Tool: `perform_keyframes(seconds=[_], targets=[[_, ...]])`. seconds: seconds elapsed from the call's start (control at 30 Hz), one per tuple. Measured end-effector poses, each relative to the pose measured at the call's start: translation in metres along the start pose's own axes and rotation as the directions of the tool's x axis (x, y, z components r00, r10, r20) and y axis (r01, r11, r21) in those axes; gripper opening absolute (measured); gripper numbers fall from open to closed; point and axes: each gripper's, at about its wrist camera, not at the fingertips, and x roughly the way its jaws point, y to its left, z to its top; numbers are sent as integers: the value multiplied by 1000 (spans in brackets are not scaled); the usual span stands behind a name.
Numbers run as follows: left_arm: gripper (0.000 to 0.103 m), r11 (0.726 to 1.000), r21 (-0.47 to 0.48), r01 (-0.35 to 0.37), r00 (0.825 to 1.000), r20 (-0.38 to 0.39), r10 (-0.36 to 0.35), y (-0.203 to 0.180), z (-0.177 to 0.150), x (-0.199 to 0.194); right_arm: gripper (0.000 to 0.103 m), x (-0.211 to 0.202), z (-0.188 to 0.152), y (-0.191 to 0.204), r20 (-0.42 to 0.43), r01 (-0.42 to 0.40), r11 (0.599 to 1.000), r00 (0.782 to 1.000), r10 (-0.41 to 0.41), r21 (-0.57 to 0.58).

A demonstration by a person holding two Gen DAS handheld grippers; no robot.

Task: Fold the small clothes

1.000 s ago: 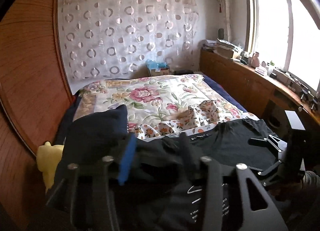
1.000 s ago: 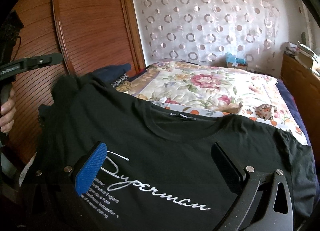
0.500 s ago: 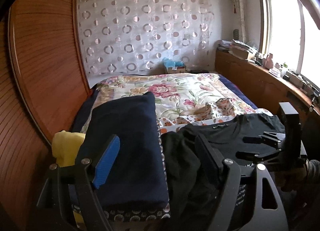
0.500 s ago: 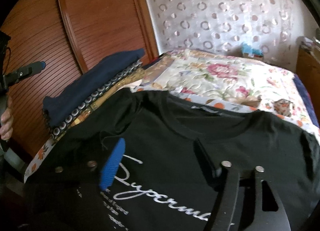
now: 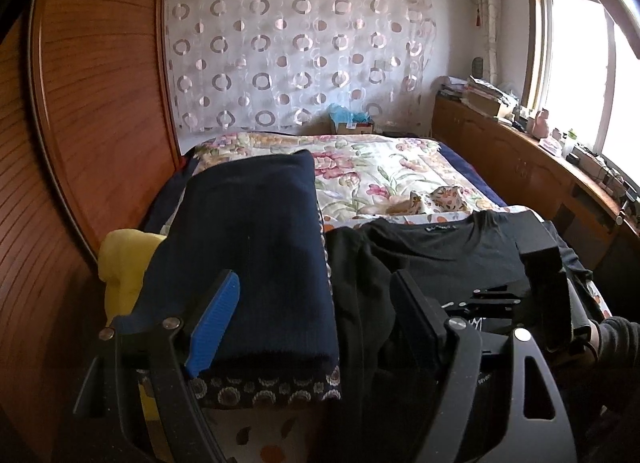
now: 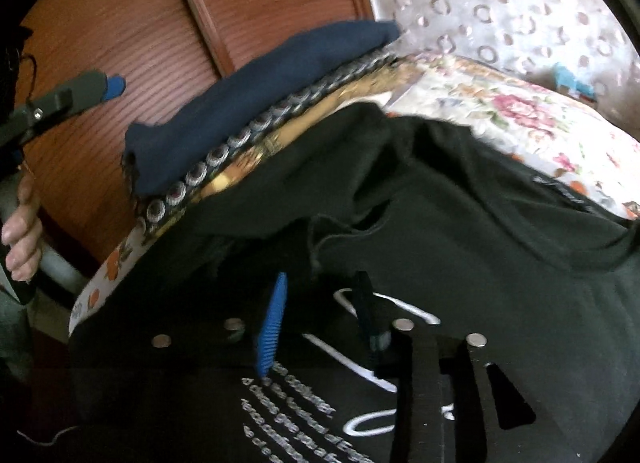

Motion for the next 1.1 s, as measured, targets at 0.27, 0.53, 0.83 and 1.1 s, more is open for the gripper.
perform_keyframes(seconds=[0.27,0.53,0.83,1.1], targets=[[78,1000,2,3,1000,-5,-3,-4,-5,0,1,-10,3,-6,7,-61,998,998,61,10],[78,1000,17,15,1000,2,-15,-10,-6,-3,1,-59,-27,-9,97,-38,998,995,32,57],[78,997,31,74,997,-7,-74,-32,-13,3,21,-68,-50,-11,113,73,994,990,-82,83],[78,987,67,144,987,-81,-138,-71,-27,32,47,-108,-77,-34,144,218,955,958,-249,198]])
